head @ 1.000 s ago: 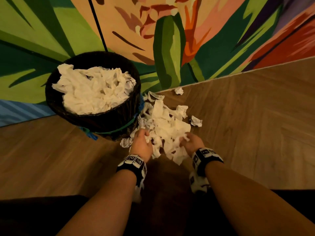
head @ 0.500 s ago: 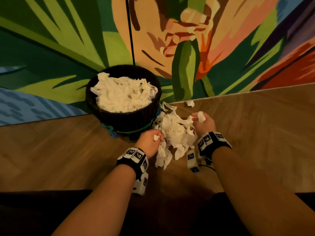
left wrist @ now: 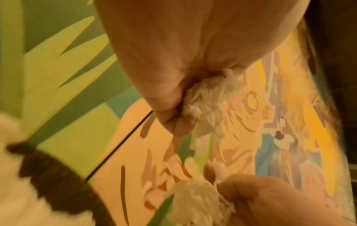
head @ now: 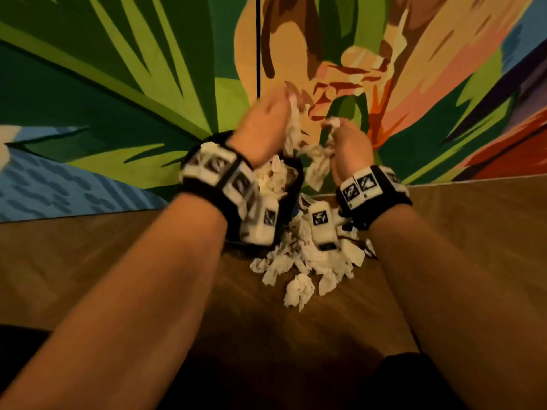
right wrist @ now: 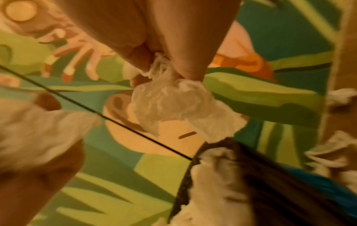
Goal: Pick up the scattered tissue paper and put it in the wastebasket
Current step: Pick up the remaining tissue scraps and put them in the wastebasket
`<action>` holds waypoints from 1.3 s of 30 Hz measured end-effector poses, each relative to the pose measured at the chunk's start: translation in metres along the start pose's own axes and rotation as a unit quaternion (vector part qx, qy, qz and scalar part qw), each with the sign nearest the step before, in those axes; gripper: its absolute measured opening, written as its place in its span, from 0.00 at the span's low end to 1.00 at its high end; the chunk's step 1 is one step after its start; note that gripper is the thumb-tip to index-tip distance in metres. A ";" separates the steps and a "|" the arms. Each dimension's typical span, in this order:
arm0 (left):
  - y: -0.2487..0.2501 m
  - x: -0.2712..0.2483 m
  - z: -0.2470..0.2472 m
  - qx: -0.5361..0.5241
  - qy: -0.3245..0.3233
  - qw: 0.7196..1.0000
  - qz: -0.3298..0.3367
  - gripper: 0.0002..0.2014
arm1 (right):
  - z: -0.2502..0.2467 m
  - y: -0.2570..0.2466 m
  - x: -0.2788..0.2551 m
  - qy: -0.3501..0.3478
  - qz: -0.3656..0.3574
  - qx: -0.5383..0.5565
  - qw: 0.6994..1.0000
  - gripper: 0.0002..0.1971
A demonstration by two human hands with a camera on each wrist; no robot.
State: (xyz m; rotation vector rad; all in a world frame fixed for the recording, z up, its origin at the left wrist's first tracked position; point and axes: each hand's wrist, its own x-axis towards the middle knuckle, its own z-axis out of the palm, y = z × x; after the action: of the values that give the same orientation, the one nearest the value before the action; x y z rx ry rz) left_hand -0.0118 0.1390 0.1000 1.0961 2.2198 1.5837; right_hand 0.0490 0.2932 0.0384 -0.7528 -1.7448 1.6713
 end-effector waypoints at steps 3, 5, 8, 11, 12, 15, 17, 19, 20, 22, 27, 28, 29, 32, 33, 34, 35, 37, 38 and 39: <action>-0.009 0.038 -0.046 0.066 0.053 0.996 -0.010 0.15 | 0.032 -0.029 0.012 -0.048 -0.056 -0.012 0.997 0.13; -0.029 0.051 -0.072 0.177 0.038 0.983 -0.034 0.18 | 0.050 -0.042 0.018 -0.066 -0.096 0.009 0.993 0.13; -0.059 0.061 -0.099 0.224 0.050 0.973 -0.021 0.11 | 0.073 -0.048 0.024 -0.060 -0.135 0.034 0.988 0.14; -0.079 0.062 -0.103 0.211 0.078 0.974 -0.022 0.08 | 0.089 -0.031 0.026 -0.060 -0.144 -0.015 0.988 0.15; -0.085 0.060 -0.101 0.219 0.063 0.974 -0.016 0.07 | 0.090 -0.022 0.027 -0.064 -0.141 -0.074 0.985 0.14; -0.104 0.051 -0.093 0.293 -0.043 0.955 -0.029 0.06 | 0.083 0.004 0.025 -0.135 -0.112 -0.338 0.925 0.06; -0.117 0.041 -0.090 0.358 -0.134 0.922 -0.067 0.17 | 0.075 0.015 0.022 -0.217 -0.087 -0.471 0.851 0.08; -0.125 0.031 -0.089 0.387 -0.208 0.891 -0.114 0.29 | 0.072 0.020 0.021 -0.293 -0.070 -0.547 0.781 0.24; -0.129 0.027 -0.088 0.398 -0.241 0.875 -0.131 0.34 | 0.073 0.022 0.019 -0.326 -0.071 -0.579 0.744 0.31; -0.136 0.021 -0.084 0.425 -0.303 0.841 -0.143 0.47 | 0.074 0.026 0.018 -0.372 -0.076 -0.634 0.673 0.39; -0.147 0.019 -0.065 0.482 -0.316 0.805 -0.140 0.51 | 0.087 0.045 0.017 -0.357 -0.082 -0.711 0.600 0.37; -0.148 0.019 -0.059 0.491 -0.314 0.801 -0.137 0.50 | 0.090 0.048 0.016 -0.346 -0.098 -0.726 0.586 0.34; -0.150 0.020 -0.054 0.501 -0.314 0.795 -0.136 0.48 | 0.093 0.051 0.014 -0.333 -0.117 -0.743 0.569 0.32; -0.155 0.022 -0.043 0.521 -0.326 0.777 -0.133 0.33 | 0.100 0.059 0.013 -0.302 -0.151 -0.768 0.545 0.28; -0.157 0.023 -0.041 0.526 -0.327 0.774 -0.133 0.29 | 0.102 0.061 0.014 -0.305 -0.145 -0.758 0.557 0.26; -0.158 0.024 -0.039 0.531 -0.326 0.771 -0.134 0.28 | 0.103 0.064 0.016 -0.315 -0.134 -0.742 0.577 0.25; -0.160 0.025 -0.037 0.538 -0.326 0.766 -0.134 0.28 | 0.104 0.066 0.017 -0.328 -0.122 -0.724 0.595 0.24; -0.165 0.027 -0.034 0.555 -0.329 0.753 -0.131 0.32 | 0.105 0.069 0.018 -0.344 -0.112 -0.698 0.618 0.21; -0.168 0.028 -0.032 0.562 -0.335 0.744 -0.133 0.34 | 0.105 0.070 0.018 -0.349 -0.108 -0.689 0.626 0.19; -0.172 0.028 -0.031 0.569 -0.343 0.735 -0.137 0.35 | 0.105 0.070 0.018 -0.354 -0.097 -0.680 0.634 0.17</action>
State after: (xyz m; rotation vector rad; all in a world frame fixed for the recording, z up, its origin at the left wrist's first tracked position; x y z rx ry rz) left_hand -0.1257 0.1098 -0.0321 1.1538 2.4485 -0.4882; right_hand -0.0423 0.2415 -0.0337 -0.3448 -3.4732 0.0832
